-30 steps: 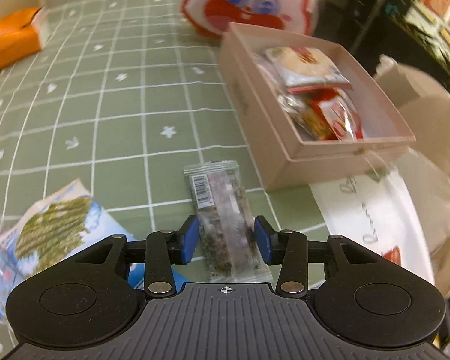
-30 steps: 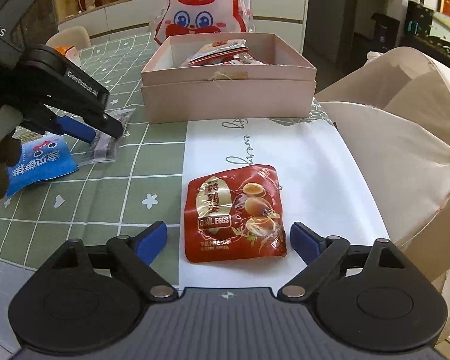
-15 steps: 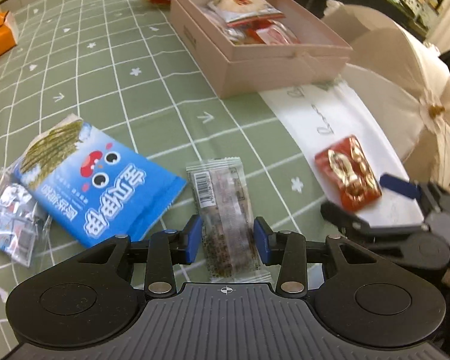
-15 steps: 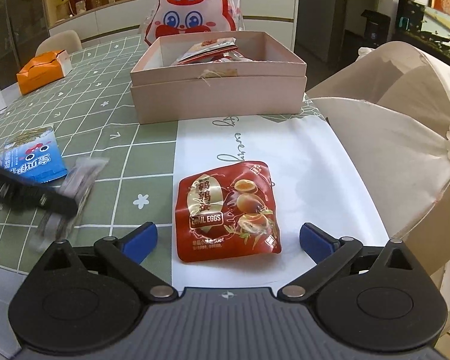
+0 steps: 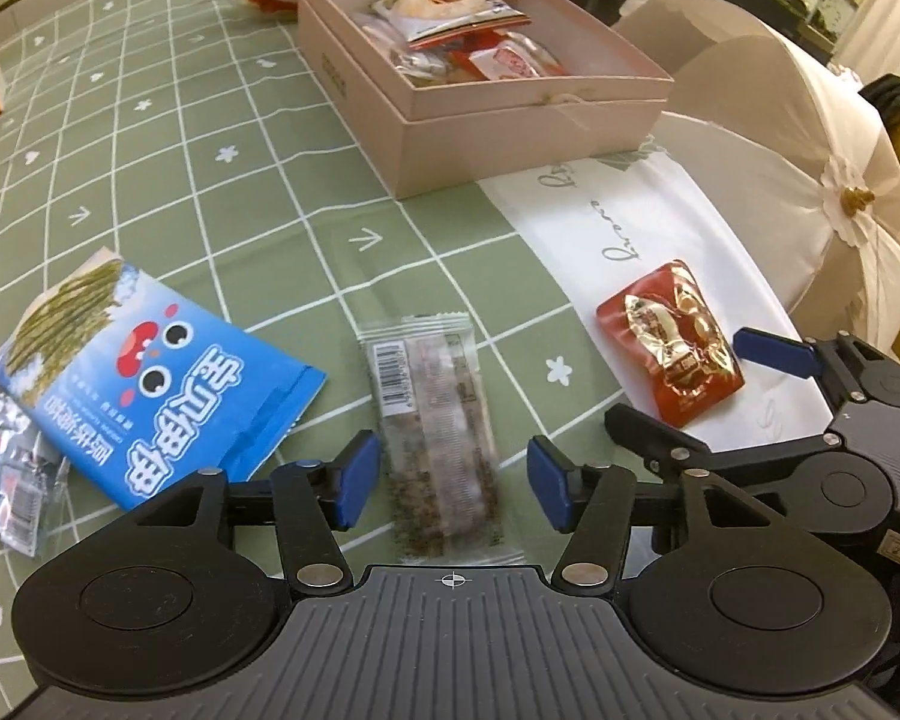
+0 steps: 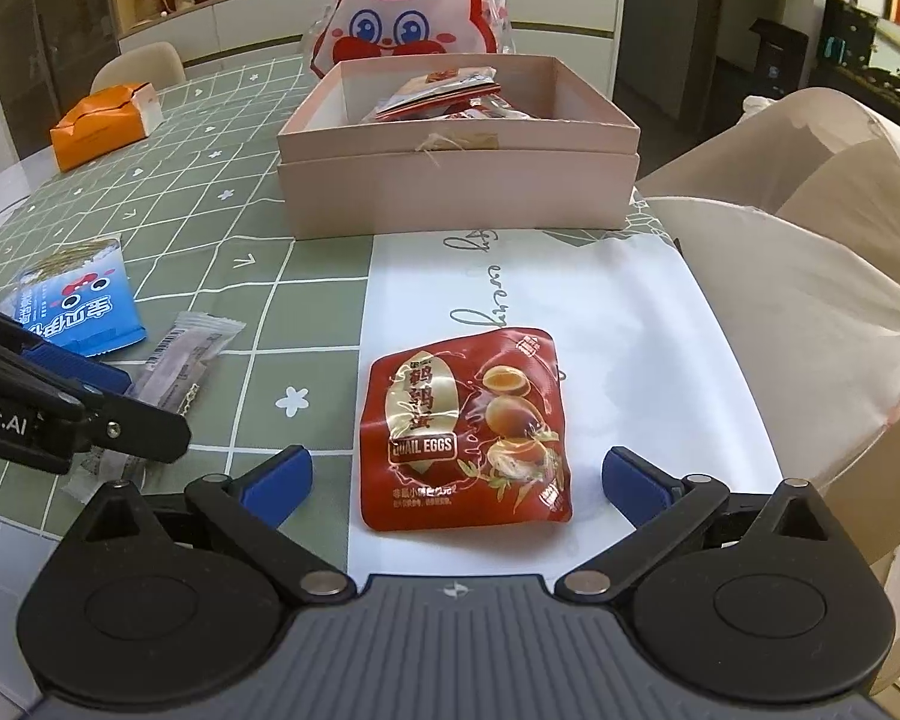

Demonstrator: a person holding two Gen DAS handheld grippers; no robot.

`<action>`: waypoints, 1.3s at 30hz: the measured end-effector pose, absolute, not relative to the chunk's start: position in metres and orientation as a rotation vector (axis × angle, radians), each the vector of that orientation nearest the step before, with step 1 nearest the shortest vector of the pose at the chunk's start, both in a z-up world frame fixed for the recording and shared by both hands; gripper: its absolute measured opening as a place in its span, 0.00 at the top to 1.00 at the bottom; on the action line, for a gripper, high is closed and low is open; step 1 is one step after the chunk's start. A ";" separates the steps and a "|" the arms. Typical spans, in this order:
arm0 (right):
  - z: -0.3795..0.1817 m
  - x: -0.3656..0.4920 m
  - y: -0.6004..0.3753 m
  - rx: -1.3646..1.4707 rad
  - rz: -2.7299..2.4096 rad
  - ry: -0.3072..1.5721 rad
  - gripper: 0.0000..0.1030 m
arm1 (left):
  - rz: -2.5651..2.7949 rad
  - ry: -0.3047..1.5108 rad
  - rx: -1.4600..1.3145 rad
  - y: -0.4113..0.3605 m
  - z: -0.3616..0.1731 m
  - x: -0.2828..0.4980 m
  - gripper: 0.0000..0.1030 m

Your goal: Organize snacks

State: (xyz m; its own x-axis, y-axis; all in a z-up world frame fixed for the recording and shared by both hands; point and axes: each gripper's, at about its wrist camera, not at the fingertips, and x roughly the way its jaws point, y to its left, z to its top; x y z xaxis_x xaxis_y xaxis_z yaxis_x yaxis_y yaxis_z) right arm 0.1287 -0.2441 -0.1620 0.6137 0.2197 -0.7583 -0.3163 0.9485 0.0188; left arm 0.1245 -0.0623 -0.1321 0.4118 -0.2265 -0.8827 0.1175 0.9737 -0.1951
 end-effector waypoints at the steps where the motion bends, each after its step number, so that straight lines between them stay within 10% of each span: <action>1: -0.162 0.130 -0.244 -0.122 0.313 0.858 0.00 | -0.220 1.126 -0.106 -0.063 -0.132 0.125 0.40; 10: -0.160 0.141 -0.245 -0.107 0.306 0.872 0.02 | -0.231 1.116 -0.131 -0.059 -0.133 0.124 0.37; 16: -0.157 0.144 -0.247 -0.098 0.278 0.866 0.11 | -0.191 1.061 -0.071 -0.061 -0.134 0.113 0.54; 20: -0.153 0.143 -0.245 -0.113 0.291 0.861 0.31 | -0.174 1.053 -0.108 -0.056 -0.135 0.109 0.60; 33: -0.138 0.141 -0.254 -0.082 0.336 0.907 0.32 | -0.187 1.016 -0.179 -0.053 -0.123 0.097 0.61; 39: -0.057 0.166 -0.269 -0.066 0.375 0.743 0.32 | -0.231 0.777 -0.276 -0.034 -0.037 0.120 0.61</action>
State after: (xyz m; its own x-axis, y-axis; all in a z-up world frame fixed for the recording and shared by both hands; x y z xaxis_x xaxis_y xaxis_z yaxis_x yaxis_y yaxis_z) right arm 0.1655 -0.2685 -0.0567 0.6732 0.3095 -0.6716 -0.3555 0.9318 0.0731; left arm 0.1198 -0.0336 -0.0373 0.6913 -0.3045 -0.6553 0.1026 0.9390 -0.3282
